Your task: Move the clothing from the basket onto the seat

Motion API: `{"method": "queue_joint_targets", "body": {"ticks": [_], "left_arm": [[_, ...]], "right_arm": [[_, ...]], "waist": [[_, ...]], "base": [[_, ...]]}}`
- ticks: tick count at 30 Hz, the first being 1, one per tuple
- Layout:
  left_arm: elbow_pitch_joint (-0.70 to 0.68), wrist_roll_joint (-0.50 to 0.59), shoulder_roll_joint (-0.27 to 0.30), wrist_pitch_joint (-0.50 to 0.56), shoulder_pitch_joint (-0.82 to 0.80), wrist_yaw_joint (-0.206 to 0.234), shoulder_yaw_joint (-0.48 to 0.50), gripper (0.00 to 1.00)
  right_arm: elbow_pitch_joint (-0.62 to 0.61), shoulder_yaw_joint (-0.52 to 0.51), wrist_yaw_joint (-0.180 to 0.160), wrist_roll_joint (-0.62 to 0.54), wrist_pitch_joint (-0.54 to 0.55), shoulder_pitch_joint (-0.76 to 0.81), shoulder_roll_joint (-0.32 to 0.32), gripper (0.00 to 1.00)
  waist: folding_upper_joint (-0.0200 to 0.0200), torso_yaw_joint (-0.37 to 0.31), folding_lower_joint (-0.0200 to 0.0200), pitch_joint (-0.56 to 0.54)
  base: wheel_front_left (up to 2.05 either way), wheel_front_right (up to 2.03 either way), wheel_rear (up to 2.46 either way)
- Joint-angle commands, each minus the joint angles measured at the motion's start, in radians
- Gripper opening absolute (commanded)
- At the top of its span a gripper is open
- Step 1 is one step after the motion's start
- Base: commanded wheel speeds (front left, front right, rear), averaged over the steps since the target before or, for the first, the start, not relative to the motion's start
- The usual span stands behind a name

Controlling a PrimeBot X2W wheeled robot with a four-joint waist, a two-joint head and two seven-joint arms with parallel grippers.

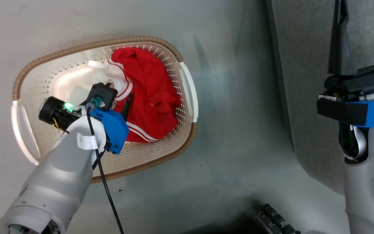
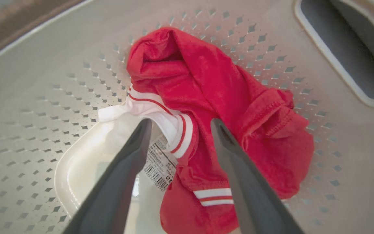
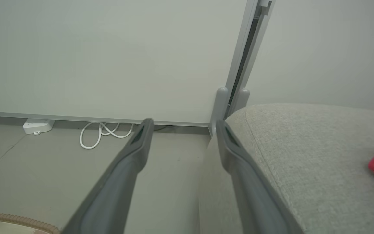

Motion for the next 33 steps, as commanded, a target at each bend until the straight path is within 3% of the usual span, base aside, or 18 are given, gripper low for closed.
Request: {"method": "queue_joint_targets", "body": {"ticks": [1,21,22,23,24,33], "left_arm": [[0.007,-0.006,0.01,0.005,-0.024,-0.001,-0.014,1.0],[0.054,-0.1,0.035,0.04,-0.155,-0.001,-0.188,1.0],[0.058,-0.104,0.032,0.04,-0.158,-0.001,-0.196,0.58],[0.06,-0.109,0.028,0.034,-0.161,-0.001,-0.201,0.24],[0.06,-0.109,0.026,0.028,-0.165,-0.001,-0.21,0.0],[0.058,-0.155,0.003,0.013,-0.163,-0.001,-0.273,0.0]], "right_arm": [[-0.007,0.002,0.0,-0.001,-0.001,-0.023,0.004,1.0],[-0.04,0.02,0.0,-0.007,-0.001,-0.056,0.002,1.0],[-0.039,0.019,0.0,-0.008,-0.001,-0.055,0.0,1.0],[-0.038,0.018,0.0,-0.008,-0.001,-0.054,0.0,1.0],[-0.038,0.018,0.0,-0.007,-0.001,-0.053,0.0,1.0],[-0.027,0.012,0.0,-0.012,-0.001,-0.05,-0.005,1.0]], "waist": [[0.0001,-0.009,-0.0002,0.036],[0.0001,-0.044,-0.0002,0.188],[0.0001,-0.043,-0.0002,0.189],[0.0001,-0.042,-0.0002,0.19],[0.0001,-0.041,-0.0002,0.191],[0.0001,-0.025,-0.0002,0.167]], "base": [[0.0,0.0,0.0],[0.0,0.0,0.0],[0.0,0.0,0.0],[0.0,0.0,0.0],[0.0,0.0,0.0],[0.0,0.0,0.0]]}}
